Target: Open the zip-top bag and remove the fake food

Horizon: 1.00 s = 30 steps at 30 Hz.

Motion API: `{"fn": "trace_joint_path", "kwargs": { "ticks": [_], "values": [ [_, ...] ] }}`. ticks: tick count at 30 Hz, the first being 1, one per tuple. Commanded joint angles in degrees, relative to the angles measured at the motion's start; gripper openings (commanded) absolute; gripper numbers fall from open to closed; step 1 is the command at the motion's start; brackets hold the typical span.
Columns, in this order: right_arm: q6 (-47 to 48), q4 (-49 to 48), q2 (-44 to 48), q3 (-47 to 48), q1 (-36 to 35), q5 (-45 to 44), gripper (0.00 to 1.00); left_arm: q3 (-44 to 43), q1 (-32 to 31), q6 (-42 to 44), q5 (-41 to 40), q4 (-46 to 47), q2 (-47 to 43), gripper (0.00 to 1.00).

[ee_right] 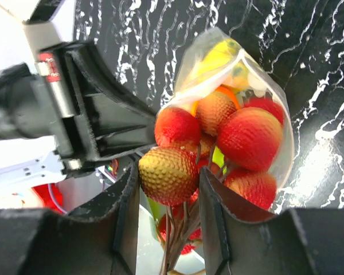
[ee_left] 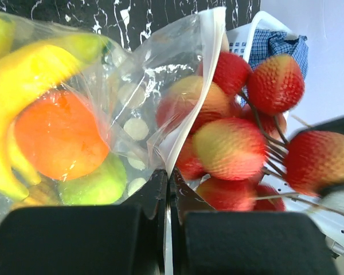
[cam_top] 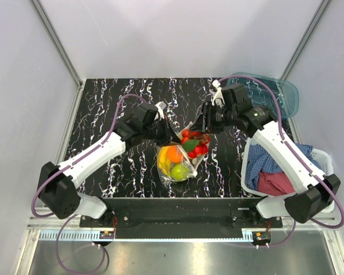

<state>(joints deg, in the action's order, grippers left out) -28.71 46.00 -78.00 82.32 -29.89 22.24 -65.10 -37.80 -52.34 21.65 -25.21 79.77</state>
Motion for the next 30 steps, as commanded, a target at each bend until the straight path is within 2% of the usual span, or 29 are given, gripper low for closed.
{"fn": "trace_joint_path", "kwargs": {
  "ticks": [1,5,11,16,17,18,21,27,30],
  "values": [
    [0.14,2.86,2.15,9.24,-0.43,-0.17,0.00,-0.47,0.01,0.92,-1.52,1.66,-1.81,0.00],
    [3.12,6.03,1.36,16.35,-0.26,-7.19,0.00,-1.17,0.80,2.32,-2.40,0.43,-2.33,0.00],
    [6.64,6.39,-5.39,24.71,6.94,-12.47,0.00,-2.31,1.15,6.80,-2.23,-3.17,-2.69,0.00],
    [11.21,4.98,-11.64,29.99,13.17,-21.61,0.00,-4.59,2.90,14.36,0.67,-6.16,-2.42,0.00],
    [11.57,4.46,-13.91,30.61,14.15,-21.89,0.00,-5.12,3.43,15.32,1.89,-6.43,-2.25,0.00],
    [11.66,4.45,-15.33,31.31,15.64,-25.72,0.00,-5.47,3.96,16.20,4.43,-6.52,-2.07,0.00],
    [10.17,3.93,-20.87,34.56,21.79,-25.84,0.00,-6.97,5.81,19.28,9.44,-7.83,-0.59,0.00],
    [13.41,1.55,-33.08,42.03,28.83,-30.58,0.00,-11.36,6.60,28.59,11.66,-11.88,2.49,0.00],
    [14.38,1.29,-40.11,47.03,31.19,-31.38,0.00,-11.72,6.86,30.18,12.45,-12.23,3.55,0.00]
  ]
}}
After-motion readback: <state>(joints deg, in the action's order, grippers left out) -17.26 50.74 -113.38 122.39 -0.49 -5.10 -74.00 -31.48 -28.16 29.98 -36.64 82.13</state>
